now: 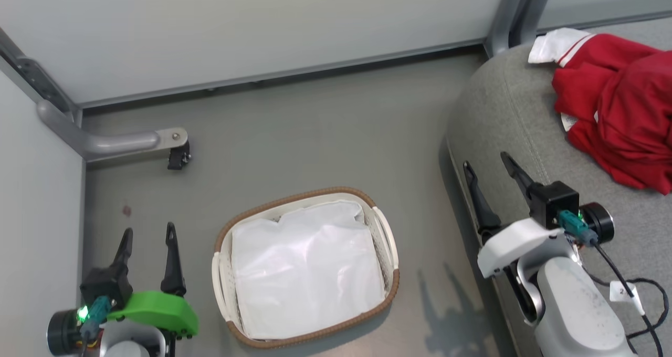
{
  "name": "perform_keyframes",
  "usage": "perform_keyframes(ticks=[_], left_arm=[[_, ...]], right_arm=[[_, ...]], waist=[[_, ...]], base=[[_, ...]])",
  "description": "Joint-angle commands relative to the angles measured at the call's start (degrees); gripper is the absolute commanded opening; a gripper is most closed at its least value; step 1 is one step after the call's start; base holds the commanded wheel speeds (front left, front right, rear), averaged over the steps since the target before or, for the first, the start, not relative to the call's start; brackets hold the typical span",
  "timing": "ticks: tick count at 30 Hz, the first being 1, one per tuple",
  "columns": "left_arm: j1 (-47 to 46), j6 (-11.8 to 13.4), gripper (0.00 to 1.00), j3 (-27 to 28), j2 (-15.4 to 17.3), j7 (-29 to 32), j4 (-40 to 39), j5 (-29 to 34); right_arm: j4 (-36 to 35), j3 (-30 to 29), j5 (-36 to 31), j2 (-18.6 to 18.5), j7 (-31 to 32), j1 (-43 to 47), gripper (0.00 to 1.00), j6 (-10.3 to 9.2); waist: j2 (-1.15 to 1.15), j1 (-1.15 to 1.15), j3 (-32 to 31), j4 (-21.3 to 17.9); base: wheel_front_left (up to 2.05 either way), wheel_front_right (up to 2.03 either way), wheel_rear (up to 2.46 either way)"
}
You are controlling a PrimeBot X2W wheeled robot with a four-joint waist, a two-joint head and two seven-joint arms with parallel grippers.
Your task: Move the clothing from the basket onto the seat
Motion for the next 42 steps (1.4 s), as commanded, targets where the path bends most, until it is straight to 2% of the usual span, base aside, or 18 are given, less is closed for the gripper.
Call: perform_keyframes(ticks=[1, 10, 11, 15, 42], left_arm=[[1.4, -0.5, 1.00, 0.6, -0.2, 0.0, 0.2, 0.0], [5.5, -1.6, 1.00, 0.7, -0.7, 0.0, 1.0, -0.9], [4.7, -1.5, 0.00, 0.7, -0.8, 0.0, 1.2, -1.0], [4.7, -1.5, 0.00, 0.9, -1.1, 0.3, 3.1, -1.5], [3.9, -1.6, 0.00, 1.9, -1.0, 7.3, -1.4, -28.6]], right_arm=[[0.3, -0.2, 0.1, -0.3, 0.0, 1.5, 1.00, -0.08], [0.7, -1.5, -0.4, -0.3, 0.0, 6.2, 1.00, -0.08], [0.9, -1.3, 0.0, 0.0, 0.0, 5.6, 0.00, 0.00], [2.7, -1.3, 0.5, 0.3, 0.3, 6.9, 0.00, 0.00], [-2.2, -4.7, 29.2, 0.2, 7.3, 9.5, 0.00, -0.02]], waist=[[0.00, 0.00, -2.4, 1.0], [0.00, 0.00, -6.0, 1.1], [0.00, 0.00, -5.5, 1.0], [0.00, 0.00, -5.6, 1.0], [0.00, 0.00, -6.5, 1.2]], base=[[0.00, 0.00, 0.00], [0.00, 0.00, 0.00], [0.00, 0.00, 0.00], [0.00, 0.00, 0.00], [0.00, 0.00, 0.00]])
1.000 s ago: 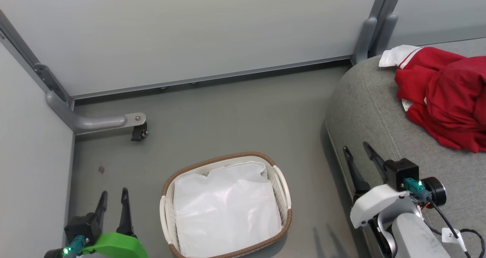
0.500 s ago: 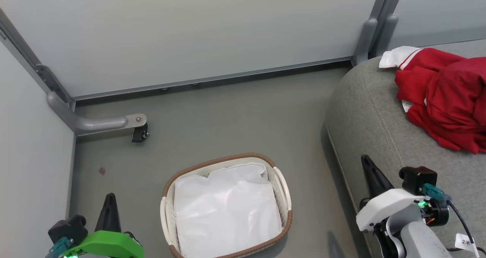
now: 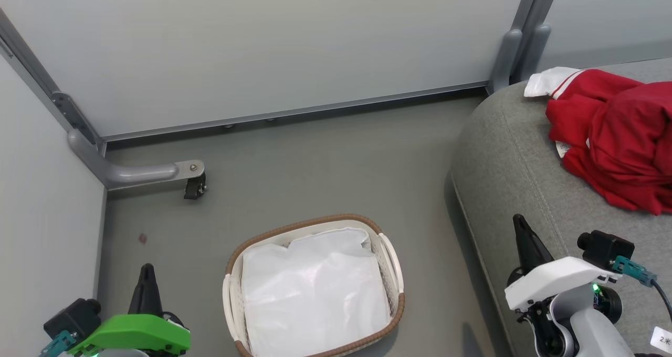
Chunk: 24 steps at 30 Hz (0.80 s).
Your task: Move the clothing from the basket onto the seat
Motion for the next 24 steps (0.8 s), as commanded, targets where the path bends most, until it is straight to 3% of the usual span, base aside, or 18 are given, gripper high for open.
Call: perform_keyframes(ticks=[1, 24], left_arm=[[-1.0, -0.2, 0.00, 0.4, 0.3, 0.7, -1.4, -3.0], [-1.7, -0.3, 0.00, 1.1, 0.4, 5.2, -4.2, -20.2]], right_arm=[[-1.4, -0.5, 3.2, -0.3, 0.6, -0.1, 0.00, -0.02], [-4.4, -2.8, 21.5, -0.4, 5.2, 1.6, 0.00, -0.03]], waist=[[0.00, 0.00, -0.1, 0.0], [0.00, 0.00, -0.9, 0.3]], base=[[0.00, 0.00, 0.00], [0.00, 0.00, 0.00]])
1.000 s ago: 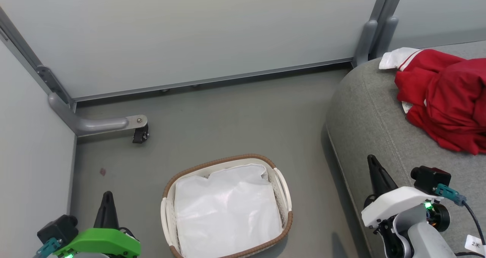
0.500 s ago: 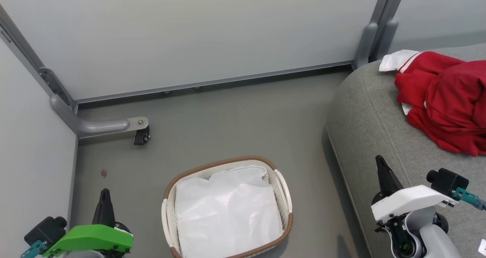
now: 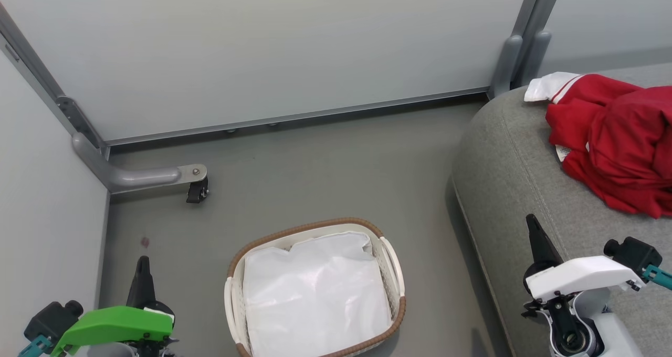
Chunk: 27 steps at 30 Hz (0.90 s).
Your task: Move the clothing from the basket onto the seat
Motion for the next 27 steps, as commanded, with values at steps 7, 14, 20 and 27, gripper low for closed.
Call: perform_keyframes(ticks=[7, 14, 20, 27], left_arm=[[-1.6, -0.3, 0.00, 0.4, 0.4, 1.4, -1.6, -5.7], [-1.7, -0.4, 0.00, 0.5, 0.5, 2.5, -2.2, -9.8], [-1.8, -0.4, 0.00, 0.7, 0.5, 3.4, -2.8, -13.2], [-2.0, -0.4, 0.00, 0.9, 0.5, 4.4, -3.4, -17.0]], right_arm=[[-1.7, -0.9, 6.0, -0.4, 1.4, 0.6, 0.00, -0.04], [-2.4, -1.4, 10.4, -0.4, 2.5, 1.0, 0.00, -0.04], [-3.0, -1.9, 14.0, -0.4, 3.4, 1.4, 0.00, -0.04], [-3.6, -2.4, 18.1, -0.5, 4.5, 1.8, 0.00, -0.04]], waist=[[0.00, 0.00, -0.3, 0.1], [0.00, 0.00, -0.5, 0.1], [0.00, 0.00, -0.7, 0.2], [0.00, 0.00, -1.0, 0.3]], base=[[0.00, 0.00, 0.00], [0.00, 0.00, 0.00], [0.00, 0.00, 0.00], [0.00, 0.00, 0.00]])
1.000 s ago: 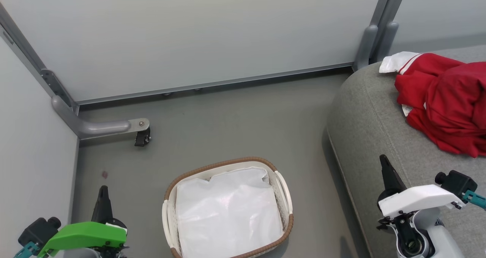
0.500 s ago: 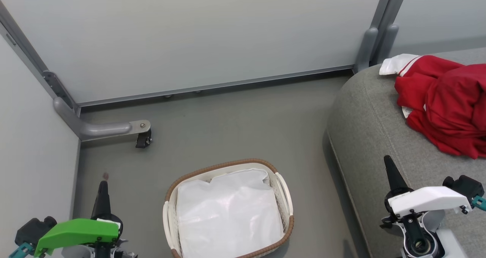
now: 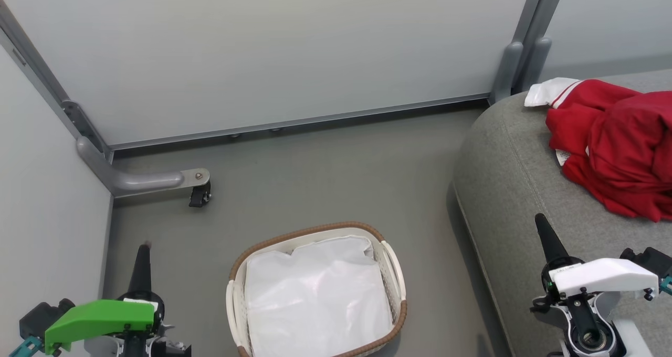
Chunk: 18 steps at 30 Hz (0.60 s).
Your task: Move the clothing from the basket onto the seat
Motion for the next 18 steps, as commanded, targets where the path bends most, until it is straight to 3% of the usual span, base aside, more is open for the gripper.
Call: perform_keyframes(ticks=[1, 18], left_arm=[[-1.4, -0.4, 0.00, 0.3, 0.4, 0.3, -0.7, -1.5], [-1.5, -0.5, 0.00, 0.6, 0.5, 2.4, -2.0, -9.6]], right_arm=[[-0.8, -0.4, 1.6, -0.3, 0.5, 0.6, 0.00, -0.03], [-2.2, -1.4, 10.3, -0.4, 2.6, 1.4, 0.00, -0.04]], waist=[[0.00, 0.00, -0.1, 0.0], [0.00, 0.00, -0.6, 0.2]], base=[[0.00, 0.00, 0.00], [0.00, 0.00, 0.00]])
